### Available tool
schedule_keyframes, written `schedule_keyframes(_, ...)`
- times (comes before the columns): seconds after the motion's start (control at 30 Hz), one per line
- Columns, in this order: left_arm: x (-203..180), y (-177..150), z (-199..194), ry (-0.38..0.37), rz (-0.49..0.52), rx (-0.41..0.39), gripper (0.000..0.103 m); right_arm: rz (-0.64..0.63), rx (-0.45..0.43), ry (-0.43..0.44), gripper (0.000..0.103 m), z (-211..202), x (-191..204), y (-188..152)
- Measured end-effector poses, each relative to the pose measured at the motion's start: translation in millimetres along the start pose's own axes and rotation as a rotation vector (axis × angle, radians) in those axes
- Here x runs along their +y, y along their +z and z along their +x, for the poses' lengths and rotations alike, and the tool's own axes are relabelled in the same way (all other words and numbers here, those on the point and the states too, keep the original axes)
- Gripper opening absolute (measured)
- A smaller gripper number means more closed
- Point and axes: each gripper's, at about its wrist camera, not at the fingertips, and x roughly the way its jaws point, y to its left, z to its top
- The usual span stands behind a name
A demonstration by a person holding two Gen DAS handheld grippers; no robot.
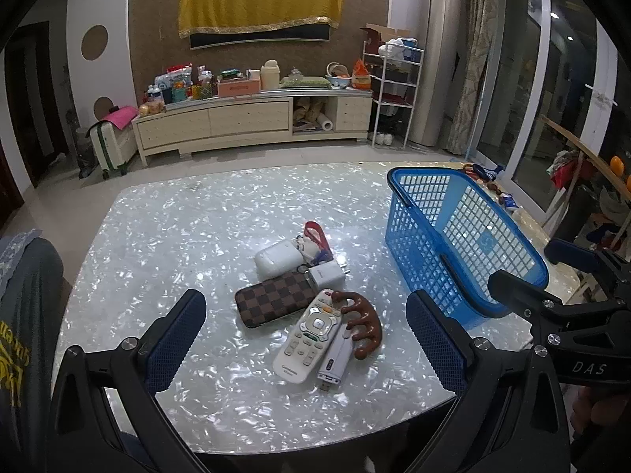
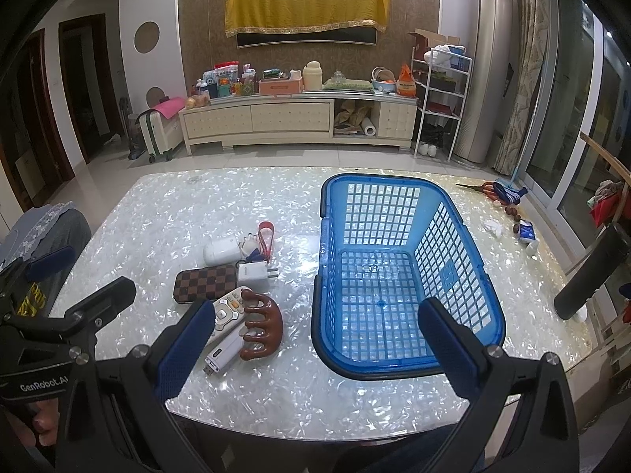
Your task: Organize rigid objects
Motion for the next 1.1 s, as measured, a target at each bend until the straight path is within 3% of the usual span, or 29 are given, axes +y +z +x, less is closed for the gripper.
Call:
schedule_keyframes(0.3,-0.2,1.9,14.0,-0.031,0.010,0.021,0.102,0.031,0.039,0.015,0.103,11.1,-12.2,-0.7)
schedule_keyframes(0.47,3.8,-0.1,31.0,-0.004,0.003,0.066,0.102,0.042,0.062,-0.048,0.103,18.1,-24.3,-0.7)
schedule_keyframes(0.7,13.3,-4.9,63.3,-0.023,-0.021,0.159,0.102,0.015,0.119,-0.149,0.103,35.1,-52.1,8.1)
schedule_keyframes(0.8,15.8,-8.4,79.3,-0.024,-0.018,0.193,0.102,0.001,0.154,-0.200,0.103,43.7,-64.6,9.0)
schedule_keyframes(1.1,22.9,-20.9,121.7,-0.095,-0.031,0.298,0.102,0.053,0.324,-0.220,0.103,85.2,-112.2,4.0)
